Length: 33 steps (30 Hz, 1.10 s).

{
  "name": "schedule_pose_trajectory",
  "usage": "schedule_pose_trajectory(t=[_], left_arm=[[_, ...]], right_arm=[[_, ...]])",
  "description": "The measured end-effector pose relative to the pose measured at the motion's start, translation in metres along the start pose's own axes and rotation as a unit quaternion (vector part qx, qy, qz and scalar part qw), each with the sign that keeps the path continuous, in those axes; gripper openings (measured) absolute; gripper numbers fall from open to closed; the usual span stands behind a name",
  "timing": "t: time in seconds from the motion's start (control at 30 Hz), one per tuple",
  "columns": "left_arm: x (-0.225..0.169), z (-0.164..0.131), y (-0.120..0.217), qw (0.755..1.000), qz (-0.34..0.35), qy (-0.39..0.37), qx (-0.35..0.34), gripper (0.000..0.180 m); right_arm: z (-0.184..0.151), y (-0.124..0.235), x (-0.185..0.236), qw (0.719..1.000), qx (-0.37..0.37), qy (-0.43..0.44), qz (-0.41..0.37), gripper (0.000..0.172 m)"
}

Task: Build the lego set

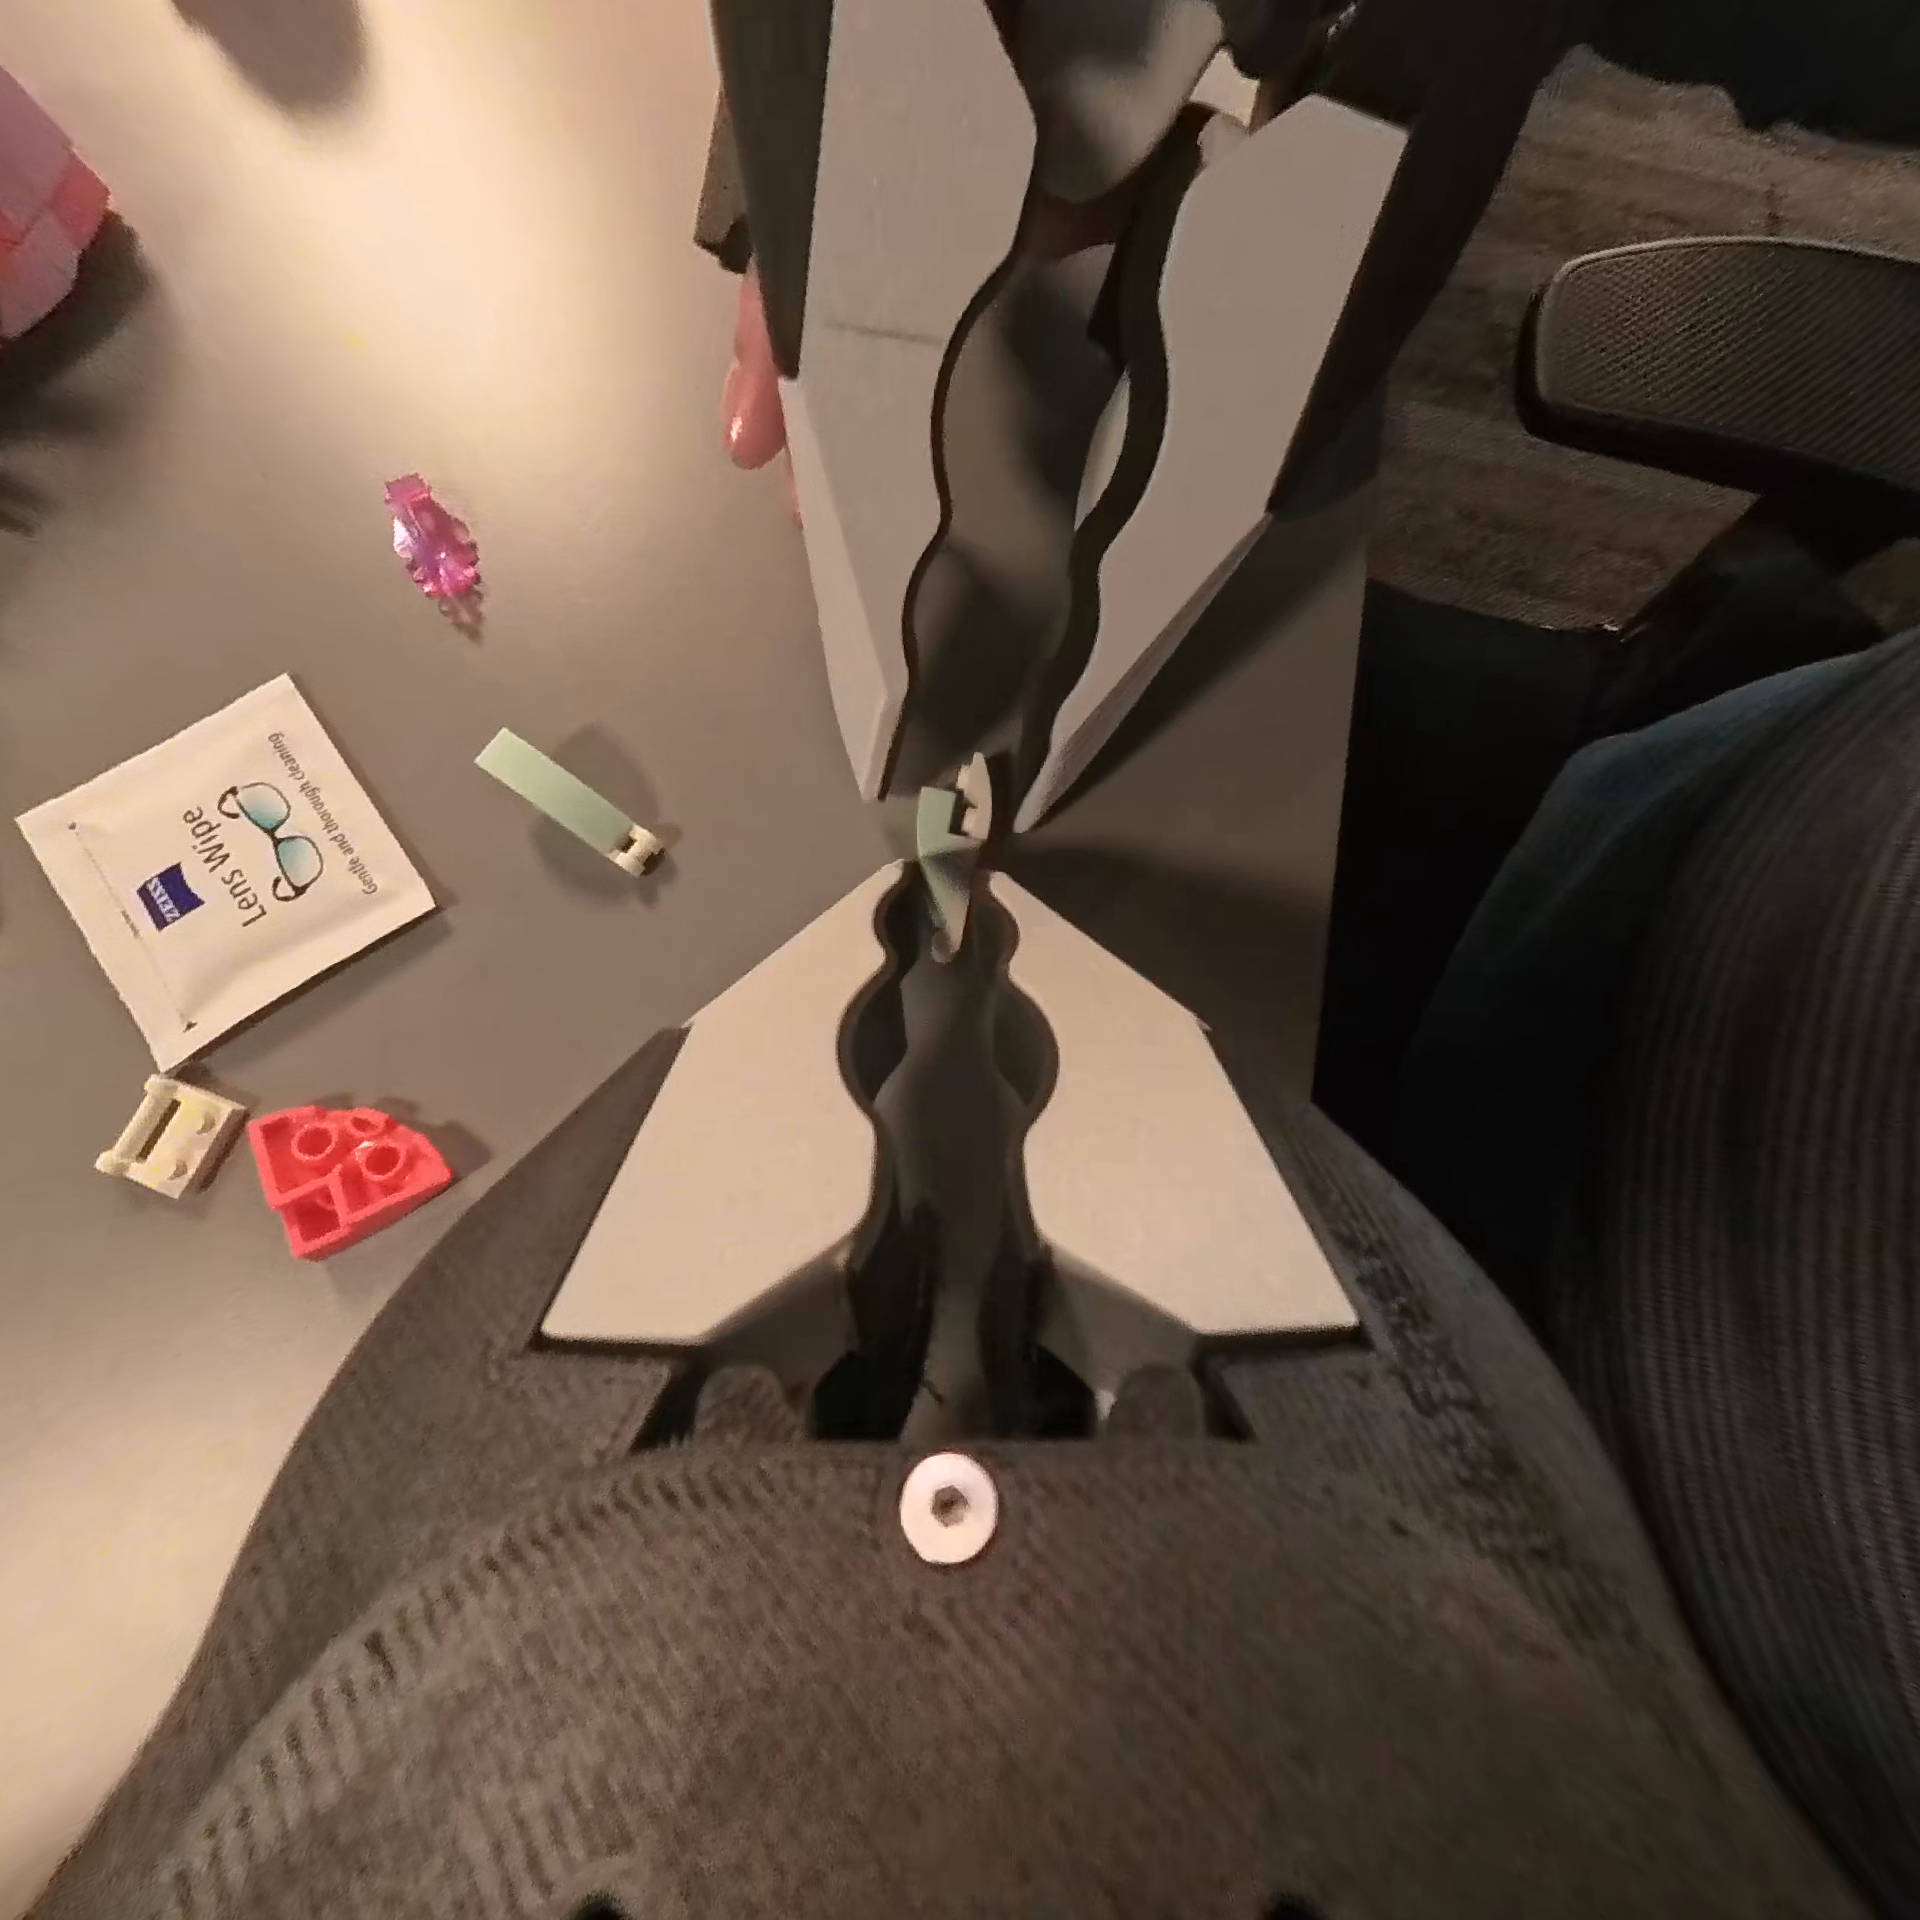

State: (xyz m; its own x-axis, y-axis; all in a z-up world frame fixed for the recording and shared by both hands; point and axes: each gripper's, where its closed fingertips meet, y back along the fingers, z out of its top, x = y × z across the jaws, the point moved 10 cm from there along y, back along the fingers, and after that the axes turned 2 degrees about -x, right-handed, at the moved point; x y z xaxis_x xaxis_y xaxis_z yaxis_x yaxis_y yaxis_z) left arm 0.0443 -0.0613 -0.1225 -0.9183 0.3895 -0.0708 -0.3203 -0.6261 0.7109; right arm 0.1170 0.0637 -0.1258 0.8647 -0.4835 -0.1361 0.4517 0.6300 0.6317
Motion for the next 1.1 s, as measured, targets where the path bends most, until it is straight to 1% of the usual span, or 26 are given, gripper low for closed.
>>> schedule_pose_trajectory(t=[0.17, 0.3, 0.5, 0.6, 0.7, 0.83, 0.93, 0.97, 1.0, 1.07, 1.1], left_arm=[[-0.002, 0.001, -0.001, 1.0, -0.005, -0.001, -0.003, 0.009], [-0.004, 0.0, -0.001, 1.0, -0.005, -0.012, -0.006, 0.008], [-0.009, -0.001, 0.0, 0.999, 0.007, -0.05, -0.004, 0.008], [-0.01, 0.0, 0.0, 0.996, 0.033, -0.079, -0.002, 0.008], [-0.013, 0.002, 0.003, 0.993, 0.054, -0.101, -0.015, 0.008], [-0.012, 0.005, 0.007, 0.993, 0.057, -0.099, -0.033, 0.008], [-0.01, 0.003, 0.003, 0.993, 0.057, -0.096, -0.024, 0.008], [-0.009, 0.003, 0.003, 0.994, 0.058, -0.091, -0.023, 0.008], [-0.008, 0.003, 0.004, 0.995, 0.056, -0.084, -0.028, 0.008], [-0.005, 0.002, 0.008, 0.995, 0.061, -0.072, -0.036, 0.008], [-0.003, 0.001, 0.011, 0.995, 0.07, -0.068, -0.036, 0.008]], right_arm=[[0.0, -0.001, 0.001, 1.0, 0.001, -0.004, 0.008, 0.011], [0.002, -0.001, 0.003, 1.0, 0.01, -0.001, 0.008, 0.009], [0.011, -0.001, 0.014, 0.994, 0.052, 0.087, -0.031, 0.007], [0.015, -0.001, 0.018, 0.987, 0.074, 0.127, -0.066, 0.007], [0.019, 0.003, 0.02, 0.981, 0.083, 0.154, -0.087, 0.007], [0.02, 0.007, 0.018, 0.982, 0.069, 0.152, -0.09, 0.007], [0.017, 0.004, 0.012, 0.991, 0.062, 0.094, -0.071, 0.007], [0.016, 0.004, 0.011, 0.992, 0.051, 0.085, -0.073, 0.016], [0.014, 0.003, 0.011, 0.993, 0.039, 0.081, -0.076, 0.031], [0.012, 0.006, 0.009, 0.994, 0.017, 0.07, -0.08, 0.04], [0.01, 0.008, 0.008, 0.994, 0.0, 0.065, -0.09, 0.041]])
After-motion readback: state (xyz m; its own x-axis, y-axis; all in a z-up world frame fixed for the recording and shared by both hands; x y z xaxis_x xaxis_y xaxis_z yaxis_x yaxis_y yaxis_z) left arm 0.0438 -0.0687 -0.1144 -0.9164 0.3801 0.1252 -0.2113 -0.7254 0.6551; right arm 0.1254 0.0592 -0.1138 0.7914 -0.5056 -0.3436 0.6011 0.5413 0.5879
